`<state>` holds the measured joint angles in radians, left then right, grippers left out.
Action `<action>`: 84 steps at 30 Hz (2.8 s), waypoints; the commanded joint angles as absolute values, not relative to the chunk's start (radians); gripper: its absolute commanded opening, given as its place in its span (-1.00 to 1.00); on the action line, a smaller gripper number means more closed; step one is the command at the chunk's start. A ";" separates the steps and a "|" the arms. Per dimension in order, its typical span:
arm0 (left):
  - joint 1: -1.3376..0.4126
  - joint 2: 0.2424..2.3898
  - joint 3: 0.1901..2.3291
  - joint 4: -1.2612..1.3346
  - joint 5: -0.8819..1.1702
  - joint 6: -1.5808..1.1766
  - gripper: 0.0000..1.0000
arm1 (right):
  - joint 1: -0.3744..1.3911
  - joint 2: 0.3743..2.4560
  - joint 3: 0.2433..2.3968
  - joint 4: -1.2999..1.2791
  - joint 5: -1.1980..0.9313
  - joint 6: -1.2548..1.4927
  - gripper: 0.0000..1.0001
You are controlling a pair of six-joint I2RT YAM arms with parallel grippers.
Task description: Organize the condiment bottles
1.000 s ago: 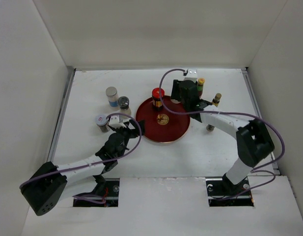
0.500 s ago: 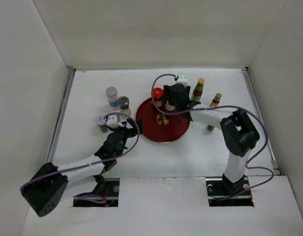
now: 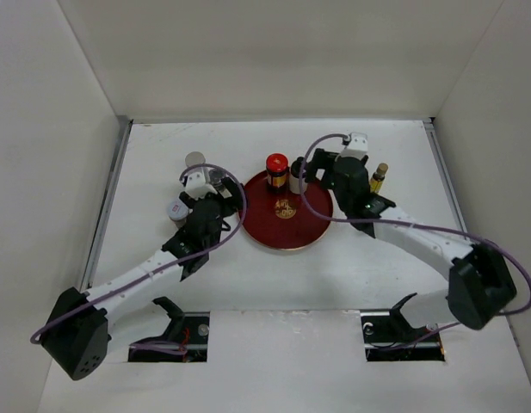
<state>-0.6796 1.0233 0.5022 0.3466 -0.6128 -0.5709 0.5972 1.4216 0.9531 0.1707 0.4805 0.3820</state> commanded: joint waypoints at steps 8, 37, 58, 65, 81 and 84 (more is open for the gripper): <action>-0.509 1.270 0.722 0.225 -0.565 -0.499 0.84 | 0.619 1.039 0.603 0.297 0.456 0.426 1.00; -0.557 1.336 0.853 0.250 -0.646 -0.361 -0.12 | 0.610 1.055 0.561 0.364 0.371 0.440 1.00; -0.700 1.627 1.034 0.377 -0.574 -0.368 -0.10 | 0.608 1.035 0.541 0.379 0.371 0.448 1.00; -0.709 1.649 0.994 0.396 -0.598 -0.385 0.55 | 0.605 1.025 0.538 0.377 0.371 0.448 1.00; -0.500 1.318 0.873 0.151 -0.686 -0.436 0.93 | 0.610 1.045 0.549 0.373 0.371 0.448 1.00; -0.424 1.362 0.899 0.123 -0.666 -0.446 0.95 | 0.610 1.054 0.551 0.374 0.371 0.448 1.00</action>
<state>-0.4740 1.3239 0.8791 0.2115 -0.6708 -0.4171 0.5983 1.0451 0.5396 0.3157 0.3828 0.4416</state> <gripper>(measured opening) 0.971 0.998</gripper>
